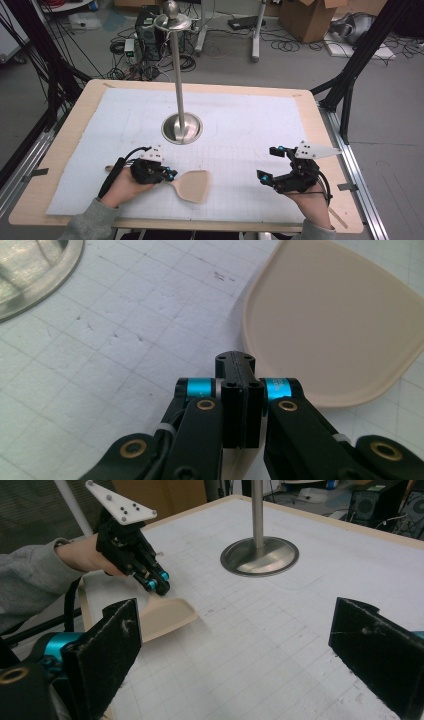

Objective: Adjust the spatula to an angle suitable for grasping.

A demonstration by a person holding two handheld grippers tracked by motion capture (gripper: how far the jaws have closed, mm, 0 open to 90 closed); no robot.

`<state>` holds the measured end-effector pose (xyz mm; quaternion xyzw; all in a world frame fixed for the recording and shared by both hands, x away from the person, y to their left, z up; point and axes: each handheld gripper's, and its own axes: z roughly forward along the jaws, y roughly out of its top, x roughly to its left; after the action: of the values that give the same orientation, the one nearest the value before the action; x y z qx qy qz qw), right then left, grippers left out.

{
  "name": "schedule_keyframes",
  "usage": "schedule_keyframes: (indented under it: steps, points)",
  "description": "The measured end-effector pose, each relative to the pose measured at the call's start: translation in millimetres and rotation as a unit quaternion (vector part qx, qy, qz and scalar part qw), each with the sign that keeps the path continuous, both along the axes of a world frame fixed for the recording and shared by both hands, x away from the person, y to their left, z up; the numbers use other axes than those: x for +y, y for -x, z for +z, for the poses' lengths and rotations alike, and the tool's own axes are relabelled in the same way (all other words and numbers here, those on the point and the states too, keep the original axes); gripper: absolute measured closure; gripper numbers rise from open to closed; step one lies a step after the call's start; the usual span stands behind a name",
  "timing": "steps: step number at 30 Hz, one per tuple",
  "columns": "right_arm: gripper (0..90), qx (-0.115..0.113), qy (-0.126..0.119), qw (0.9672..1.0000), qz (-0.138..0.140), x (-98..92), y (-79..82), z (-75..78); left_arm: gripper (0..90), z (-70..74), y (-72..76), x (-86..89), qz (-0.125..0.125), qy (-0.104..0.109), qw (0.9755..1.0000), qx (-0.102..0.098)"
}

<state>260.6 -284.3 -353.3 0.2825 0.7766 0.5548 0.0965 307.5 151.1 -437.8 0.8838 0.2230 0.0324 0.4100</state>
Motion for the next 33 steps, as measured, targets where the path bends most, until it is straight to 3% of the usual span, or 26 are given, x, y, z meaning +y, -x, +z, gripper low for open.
schedule_keyframes:
  steps: [5, 8, 12, 19, 21, 26, 28, 33]
  points:
    - [6.0, 0.000, 0.002, 1.0000, 0.003, 2.2, -0.5, 0.2, 89.8, 1.4, 1.2, 0.7, 0.007, 0.009, 0.9999, -0.006]
    - [5.9, 0.001, 0.002, 1.0000, 0.003, 2.2, -0.8, 0.1, 89.7, 8.3, 3.9, 4.5, 0.013, 0.024, 0.9994, -0.023]
    - [5.9, 0.002, 0.000, 1.0000, 0.002, 0.8, -1.6, -0.2, 89.7, 15.9, 8.7, 17.5, 0.026, 0.047, 0.9981, -0.030]
    - [5.9, 0.001, -0.001, 1.0000, 0.002, 1.1, -4.2, 0.3, 89.6, 19.5, 20.8, 43.6, 0.053, 0.044, 0.9970, -0.036]
    - [5.9, 0.000, -0.002, 1.0000, 0.004, 2.2, -5.3, 0.7, 89.5, 22.6, 25.6, 53.4, 0.064, 0.049, 0.9956, -0.047]
    - [6.0, 0.000, -0.002, 1.0000, 0.009, 5.6, -9.2, 1.3, 85.0, 26.7, 30.5, 77.9, 0.102, 0.073, 0.9907, -0.052]
    - [6.0, 0.000, -0.002, 0.9999, 0.012, 7.3, -11.2, 1.0, 85.9, 26.3, 32.0, 87.8, 0.119, 0.077, 0.9883, -0.055]
    - [6.0, 0.002, -0.001, 0.9998, 0.018, 11.5, -16.8, 0.6, 89.2, 24.7, 35.3, 109.5, 0.141, 0.076, 0.9854, -0.058]
